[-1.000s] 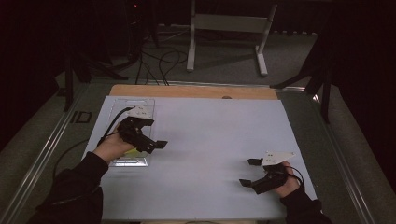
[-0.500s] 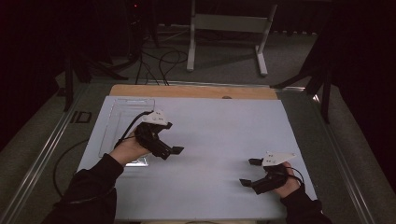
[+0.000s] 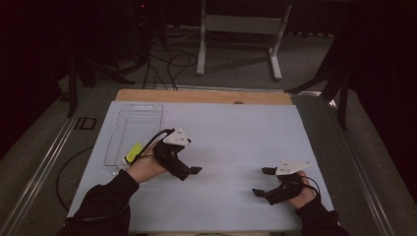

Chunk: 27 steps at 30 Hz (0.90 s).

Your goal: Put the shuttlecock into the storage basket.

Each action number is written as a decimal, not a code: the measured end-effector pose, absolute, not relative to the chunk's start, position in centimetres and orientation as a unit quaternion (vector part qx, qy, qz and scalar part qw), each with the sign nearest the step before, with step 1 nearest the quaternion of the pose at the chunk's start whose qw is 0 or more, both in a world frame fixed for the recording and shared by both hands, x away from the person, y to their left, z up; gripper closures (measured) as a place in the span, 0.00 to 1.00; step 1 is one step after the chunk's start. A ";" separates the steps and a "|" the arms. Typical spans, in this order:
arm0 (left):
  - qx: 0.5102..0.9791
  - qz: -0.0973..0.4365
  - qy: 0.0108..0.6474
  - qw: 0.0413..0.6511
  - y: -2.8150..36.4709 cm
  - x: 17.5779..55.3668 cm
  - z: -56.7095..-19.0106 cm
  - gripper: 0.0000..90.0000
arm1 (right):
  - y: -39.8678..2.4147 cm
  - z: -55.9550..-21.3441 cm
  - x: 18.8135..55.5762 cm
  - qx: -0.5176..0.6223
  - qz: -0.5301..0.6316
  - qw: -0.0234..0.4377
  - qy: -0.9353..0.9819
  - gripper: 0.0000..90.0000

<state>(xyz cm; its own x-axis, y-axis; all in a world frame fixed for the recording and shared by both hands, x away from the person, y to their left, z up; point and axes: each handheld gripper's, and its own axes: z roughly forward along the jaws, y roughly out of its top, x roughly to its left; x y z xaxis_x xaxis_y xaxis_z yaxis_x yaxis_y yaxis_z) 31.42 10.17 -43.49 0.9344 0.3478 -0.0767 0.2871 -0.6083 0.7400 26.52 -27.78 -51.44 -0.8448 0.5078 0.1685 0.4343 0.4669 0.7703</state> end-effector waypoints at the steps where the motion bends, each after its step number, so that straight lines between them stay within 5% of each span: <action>1: 0.897 0.038 0.175 0.404 10.1 31.3 -43.7 0.00 | -27.8 -51.5 26.5 0.276 0.436 0.042 0.856 0.12; 27: 0.924 0.018 0.156 0.349 12.6 27.7 -48.1 0.00 | -27.6 -51.6 26.5 0.272 0.432 0.044 0.859 0.12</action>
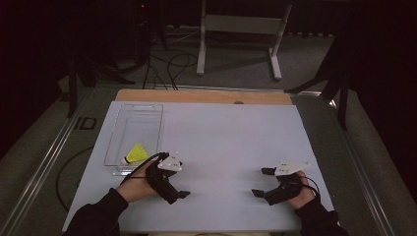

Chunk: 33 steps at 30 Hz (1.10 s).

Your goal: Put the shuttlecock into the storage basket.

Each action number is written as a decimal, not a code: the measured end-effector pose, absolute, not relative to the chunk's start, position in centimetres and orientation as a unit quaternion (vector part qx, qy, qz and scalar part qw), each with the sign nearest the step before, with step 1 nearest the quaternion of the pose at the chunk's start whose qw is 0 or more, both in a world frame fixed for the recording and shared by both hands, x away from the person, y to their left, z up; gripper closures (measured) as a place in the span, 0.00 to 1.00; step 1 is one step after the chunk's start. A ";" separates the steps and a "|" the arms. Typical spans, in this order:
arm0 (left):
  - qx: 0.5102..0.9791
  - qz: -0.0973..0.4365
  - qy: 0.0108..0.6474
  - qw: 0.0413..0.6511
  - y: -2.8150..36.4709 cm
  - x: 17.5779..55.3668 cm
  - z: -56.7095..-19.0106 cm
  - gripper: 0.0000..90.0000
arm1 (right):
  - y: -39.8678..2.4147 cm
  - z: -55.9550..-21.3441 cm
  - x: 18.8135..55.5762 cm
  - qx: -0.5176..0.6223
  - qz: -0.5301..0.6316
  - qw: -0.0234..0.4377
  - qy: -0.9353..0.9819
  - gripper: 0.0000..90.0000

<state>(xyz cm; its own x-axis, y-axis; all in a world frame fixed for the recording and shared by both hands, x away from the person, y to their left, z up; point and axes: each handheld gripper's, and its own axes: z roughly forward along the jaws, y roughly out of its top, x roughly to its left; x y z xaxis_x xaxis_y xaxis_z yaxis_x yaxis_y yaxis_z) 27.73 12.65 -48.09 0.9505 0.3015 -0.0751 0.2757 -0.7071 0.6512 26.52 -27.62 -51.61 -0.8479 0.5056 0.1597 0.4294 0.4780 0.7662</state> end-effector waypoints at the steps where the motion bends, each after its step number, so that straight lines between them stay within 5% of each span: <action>1: 0.923 0.020 0.158 0.349 12.8 27.6 -48.2 0.00 | -27.6 -51.6 26.5 0.273 0.431 0.043 0.859 0.12; 33: 0.893 0.049 0.248 0.373 20.4 25.2 -50.5 0.00 | -27.5 -51.9 26.5 0.269 0.427 0.039 0.863 0.12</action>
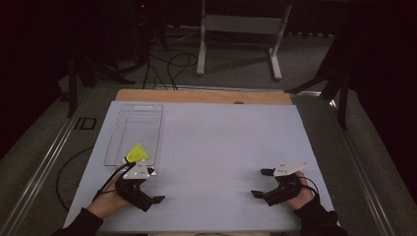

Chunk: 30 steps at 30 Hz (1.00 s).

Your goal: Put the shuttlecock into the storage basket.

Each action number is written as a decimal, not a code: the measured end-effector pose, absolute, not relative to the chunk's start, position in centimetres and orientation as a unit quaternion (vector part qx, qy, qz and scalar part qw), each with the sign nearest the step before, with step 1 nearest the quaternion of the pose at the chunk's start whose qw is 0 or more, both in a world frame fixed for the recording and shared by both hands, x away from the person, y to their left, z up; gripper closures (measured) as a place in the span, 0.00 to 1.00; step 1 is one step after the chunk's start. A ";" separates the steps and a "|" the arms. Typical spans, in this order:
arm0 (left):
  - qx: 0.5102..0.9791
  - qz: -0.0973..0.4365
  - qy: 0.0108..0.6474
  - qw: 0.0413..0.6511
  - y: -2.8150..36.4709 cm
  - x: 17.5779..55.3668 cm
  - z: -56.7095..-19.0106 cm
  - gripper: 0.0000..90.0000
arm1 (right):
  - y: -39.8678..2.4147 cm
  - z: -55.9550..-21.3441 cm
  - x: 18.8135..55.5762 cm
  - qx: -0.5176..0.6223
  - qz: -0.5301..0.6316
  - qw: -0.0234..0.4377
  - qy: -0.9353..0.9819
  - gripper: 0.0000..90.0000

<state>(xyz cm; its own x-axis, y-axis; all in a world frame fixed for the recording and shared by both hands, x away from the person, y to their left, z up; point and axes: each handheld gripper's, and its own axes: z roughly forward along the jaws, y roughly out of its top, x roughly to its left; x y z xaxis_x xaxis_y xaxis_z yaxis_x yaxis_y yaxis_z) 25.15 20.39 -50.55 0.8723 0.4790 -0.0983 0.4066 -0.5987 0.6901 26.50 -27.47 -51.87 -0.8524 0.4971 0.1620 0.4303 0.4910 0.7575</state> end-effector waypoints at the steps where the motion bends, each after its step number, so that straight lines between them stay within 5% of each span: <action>1: 0.890 0.050 0.251 0.377 20.5 25.1 -50.7 0.00 | -27.5 -51.9 26.5 0.269 0.427 0.038 0.862 0.12; 30: 0.858 0.070 0.294 0.416 22.7 23.9 -53.2 0.00 | -27.4 -52.8 26.7 0.267 0.405 0.059 0.872 0.12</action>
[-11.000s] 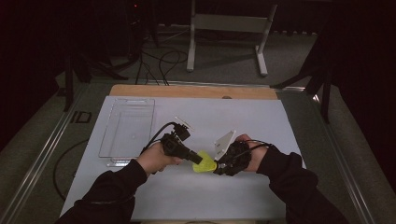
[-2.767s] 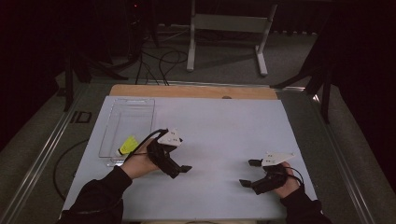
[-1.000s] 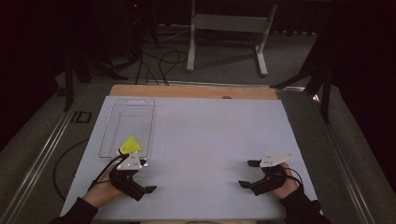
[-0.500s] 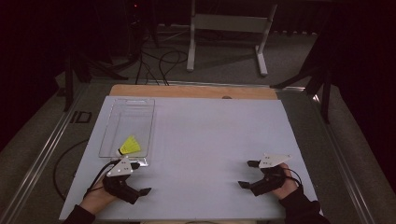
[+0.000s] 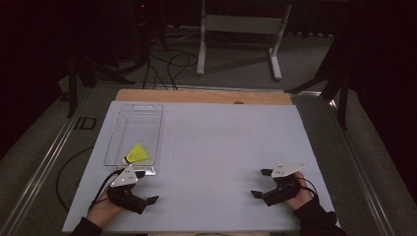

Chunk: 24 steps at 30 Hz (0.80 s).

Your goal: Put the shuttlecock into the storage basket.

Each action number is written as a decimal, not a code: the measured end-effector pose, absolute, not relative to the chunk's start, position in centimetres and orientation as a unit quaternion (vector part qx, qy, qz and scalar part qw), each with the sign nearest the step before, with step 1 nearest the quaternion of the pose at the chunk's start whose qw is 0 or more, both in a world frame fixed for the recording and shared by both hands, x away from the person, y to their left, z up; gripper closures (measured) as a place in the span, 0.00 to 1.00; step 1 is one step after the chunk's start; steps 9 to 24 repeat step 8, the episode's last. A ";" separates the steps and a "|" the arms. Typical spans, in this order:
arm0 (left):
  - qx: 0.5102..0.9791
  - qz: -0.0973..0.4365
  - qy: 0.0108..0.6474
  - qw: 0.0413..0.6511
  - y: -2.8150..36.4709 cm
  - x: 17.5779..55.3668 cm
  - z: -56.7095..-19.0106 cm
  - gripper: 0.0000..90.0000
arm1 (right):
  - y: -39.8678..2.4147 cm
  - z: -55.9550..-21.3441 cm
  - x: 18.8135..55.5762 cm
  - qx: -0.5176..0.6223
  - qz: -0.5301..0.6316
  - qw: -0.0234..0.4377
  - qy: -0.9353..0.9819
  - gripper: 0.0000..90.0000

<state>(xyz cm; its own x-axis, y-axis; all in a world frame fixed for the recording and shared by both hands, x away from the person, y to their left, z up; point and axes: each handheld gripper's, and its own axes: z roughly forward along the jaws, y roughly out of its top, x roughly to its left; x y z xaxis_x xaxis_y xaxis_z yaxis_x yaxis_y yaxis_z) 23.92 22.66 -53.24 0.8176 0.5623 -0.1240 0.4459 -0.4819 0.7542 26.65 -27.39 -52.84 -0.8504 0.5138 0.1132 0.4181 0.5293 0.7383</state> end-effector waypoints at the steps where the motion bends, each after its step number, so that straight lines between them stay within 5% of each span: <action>1: 0.860 0.068 0.291 0.414 22.6 23.9 -53.3 0.00 | -27.4 -52.8 26.7 0.267 0.406 0.058 0.872 0.12; 24: 0.866 0.063 0.279 0.410 22.2 23.8 -53.5 0.00 | -27.3 -52.9 26.7 0.266 0.403 0.052 0.874 0.12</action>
